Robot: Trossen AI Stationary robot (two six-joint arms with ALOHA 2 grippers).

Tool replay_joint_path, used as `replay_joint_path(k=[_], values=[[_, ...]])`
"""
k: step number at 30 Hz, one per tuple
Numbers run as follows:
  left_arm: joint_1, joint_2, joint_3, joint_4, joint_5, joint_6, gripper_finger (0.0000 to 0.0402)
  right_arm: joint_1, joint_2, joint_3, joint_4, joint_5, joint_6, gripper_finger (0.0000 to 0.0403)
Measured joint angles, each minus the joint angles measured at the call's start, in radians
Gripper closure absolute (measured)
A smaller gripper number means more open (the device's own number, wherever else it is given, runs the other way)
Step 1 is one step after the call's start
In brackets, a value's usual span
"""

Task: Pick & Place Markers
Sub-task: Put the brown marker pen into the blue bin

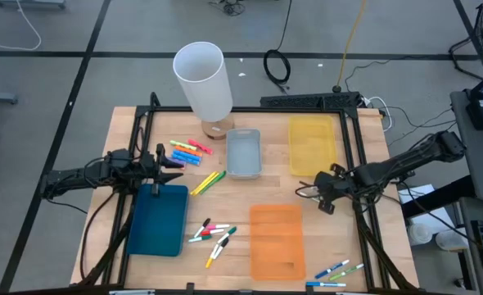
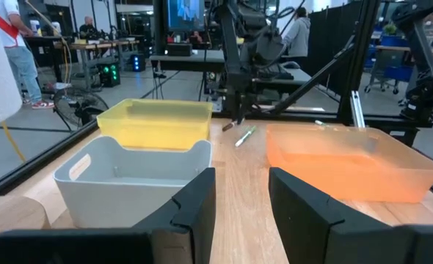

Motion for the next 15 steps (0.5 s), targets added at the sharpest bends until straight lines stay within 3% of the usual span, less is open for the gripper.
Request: replay_joint_path(k=[15], values=[[0.000,0.000,0.000,-0.002,0.000,0.000,0.0270,0.000,-0.118,0.002,-0.023,-0.008,-0.045,0.0386]])
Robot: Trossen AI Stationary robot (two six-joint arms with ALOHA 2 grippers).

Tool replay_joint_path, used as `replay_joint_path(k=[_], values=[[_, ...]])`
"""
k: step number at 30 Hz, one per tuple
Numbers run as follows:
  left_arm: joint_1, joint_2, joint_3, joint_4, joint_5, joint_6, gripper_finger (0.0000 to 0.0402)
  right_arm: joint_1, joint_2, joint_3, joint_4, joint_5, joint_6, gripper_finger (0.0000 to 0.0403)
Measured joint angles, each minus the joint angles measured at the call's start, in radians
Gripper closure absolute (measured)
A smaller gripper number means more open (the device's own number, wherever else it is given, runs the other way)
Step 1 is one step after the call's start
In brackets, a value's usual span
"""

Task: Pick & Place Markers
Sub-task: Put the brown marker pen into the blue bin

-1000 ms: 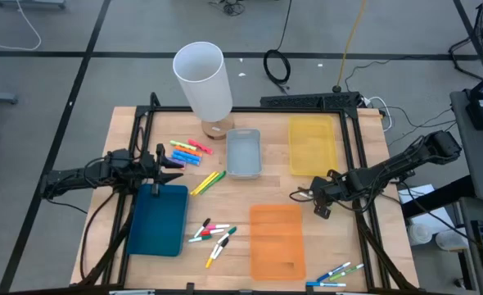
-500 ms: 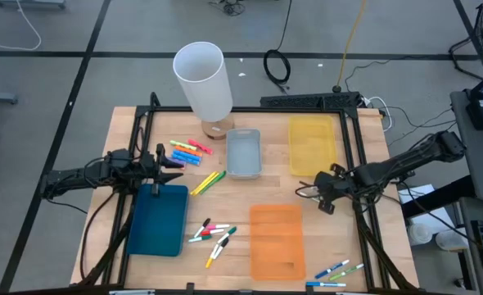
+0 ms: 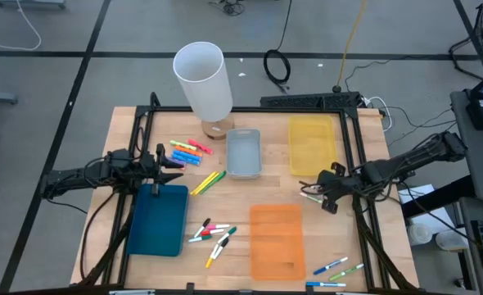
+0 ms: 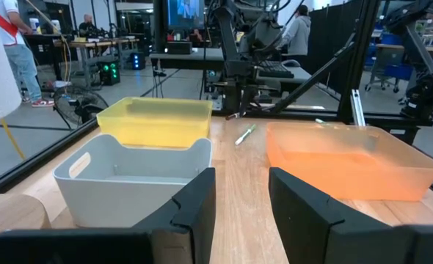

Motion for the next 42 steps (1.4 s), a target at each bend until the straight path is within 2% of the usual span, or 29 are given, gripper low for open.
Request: replay_joint_path(k=[14,20,28,35,39,42], values=[[0.000,0.000,0.000,0.000,0.000,0.000,0.0270,0.000,-0.034,0.000,0.184,0.006,-0.110,0.0385],[0.000,0.000,0.000,0.000,0.000,0.000,0.0270,0.000,-0.034,0.000,0.421,0.011,-0.280,0.0385],[0.000,0.000,0.000,0.000,0.000,0.000,0.0270,-0.002,-0.020,-0.008,0.772,0.086,-0.557,0.0385],[0.000,0.000,0.000,0.002,0.000,0.001,0.0270,-0.002,0.037,-0.008,0.981,0.087,-0.689,0.0385],[0.000,0.004,0.000,0.097,-0.001,0.039,0.0270,-0.002,0.095,-0.008,1.103,0.086,-0.772,0.0385],[-0.001,0.004,-0.005,0.266,0.009,0.050,0.0270,-0.002,0.148,-0.008,1.206,0.084,-0.829,0.0385]])
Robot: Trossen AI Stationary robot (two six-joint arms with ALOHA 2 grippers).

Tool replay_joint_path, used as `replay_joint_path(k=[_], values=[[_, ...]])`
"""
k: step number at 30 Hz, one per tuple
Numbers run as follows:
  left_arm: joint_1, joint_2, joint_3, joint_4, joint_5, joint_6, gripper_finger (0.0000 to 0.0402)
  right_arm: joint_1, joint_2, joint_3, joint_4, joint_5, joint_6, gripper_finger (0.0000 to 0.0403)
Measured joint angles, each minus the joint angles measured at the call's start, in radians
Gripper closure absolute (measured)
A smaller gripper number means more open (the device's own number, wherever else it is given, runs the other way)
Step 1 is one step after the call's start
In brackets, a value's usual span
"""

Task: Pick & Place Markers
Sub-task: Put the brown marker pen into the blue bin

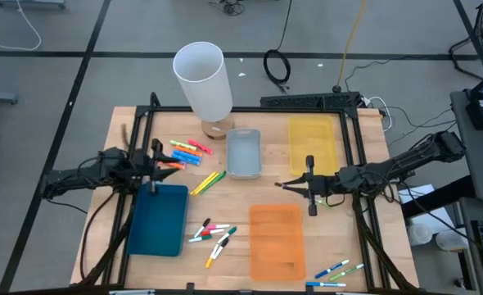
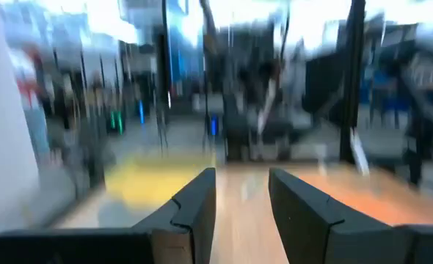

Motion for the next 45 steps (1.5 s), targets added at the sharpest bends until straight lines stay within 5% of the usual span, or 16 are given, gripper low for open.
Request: replay_joint_path(k=[3,9,18,23,27,36,45], values=[[0.000,0.010,-0.039,0.187,0.043,-0.050,0.0270,0.000,0.054,0.000,0.098,0.000,-0.043,0.0385],[-0.025,0.144,-0.041,0.311,0.042,-0.124,0.0270,-0.014,0.141,0.000,0.232,-0.003,-0.097,0.0385],[-0.237,0.708,0.027,0.758,0.007,0.085,0.0270,-0.066,0.206,0.000,0.298,-0.027,-0.065,0.0385],[-0.321,1.101,0.252,0.745,-0.220,0.156,0.0270,-0.071,0.211,0.000,0.302,-0.028,-0.048,0.0385],[-0.303,1.338,0.479,0.747,-0.412,0.072,0.0262,-0.064,0.211,0.000,0.299,-0.033,-0.042,0.0385],[-0.300,1.649,0.873,0.646,-0.354,0.180,0.0196,-0.030,0.209,0.000,0.308,-0.052,-0.056,0.0385],[-0.295,1.733,0.998,0.571,-0.322,0.229,0.0167,-0.024,0.208,0.000,0.315,-0.062,-0.079,0.0385]])
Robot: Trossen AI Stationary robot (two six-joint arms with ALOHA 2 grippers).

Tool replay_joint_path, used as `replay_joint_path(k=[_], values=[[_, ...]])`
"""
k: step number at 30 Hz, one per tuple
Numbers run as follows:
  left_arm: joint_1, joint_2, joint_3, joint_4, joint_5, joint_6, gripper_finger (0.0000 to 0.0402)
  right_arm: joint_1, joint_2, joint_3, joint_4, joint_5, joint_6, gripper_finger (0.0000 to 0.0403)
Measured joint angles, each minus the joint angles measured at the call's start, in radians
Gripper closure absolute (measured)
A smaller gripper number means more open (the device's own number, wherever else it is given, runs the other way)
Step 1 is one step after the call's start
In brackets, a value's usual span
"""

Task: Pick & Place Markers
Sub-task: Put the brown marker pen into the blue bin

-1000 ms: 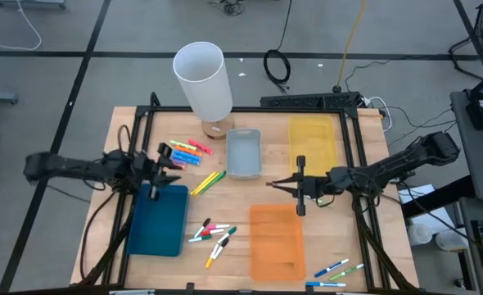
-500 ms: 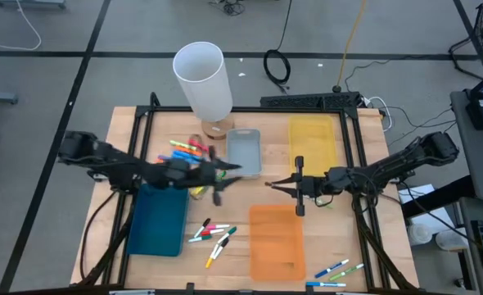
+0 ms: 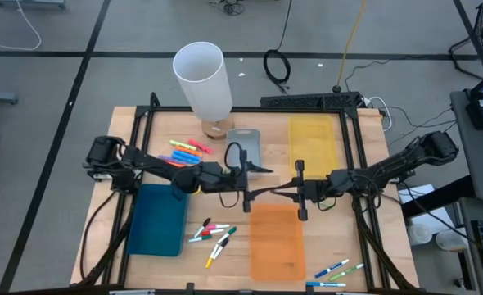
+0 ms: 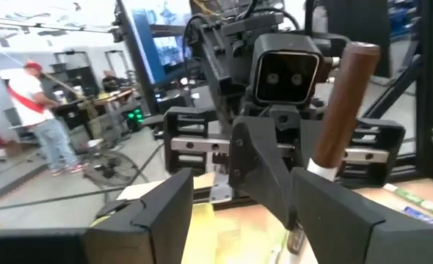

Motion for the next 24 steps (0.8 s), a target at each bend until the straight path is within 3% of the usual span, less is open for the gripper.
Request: replay_joint_path(k=[5,11,15,19,24], values=[[-0.012,-0.013,0.000,-0.041,0.025,-0.007,0.0183,0.001,0.000,0.000,0.001,-0.008,-0.012,0.0385],[-0.026,-0.086,0.000,-0.221,-0.096,0.024,0.0197,0.008,-0.001,0.001,0.012,0.040,0.007,0.0385],[-0.025,-0.109,0.000,-0.249,-0.001,-0.051,0.0199,0.008,0.000,0.001,0.019,0.047,0.003,0.0385],[-0.027,-0.083,0.001,-0.146,0.104,-0.053,0.0199,0.008,0.000,0.001,0.024,0.045,0.002,0.0385],[-0.016,-0.025,0.001,-0.033,0.129,-0.067,0.0199,0.006,0.000,0.001,0.030,0.040,0.004,0.0385]])
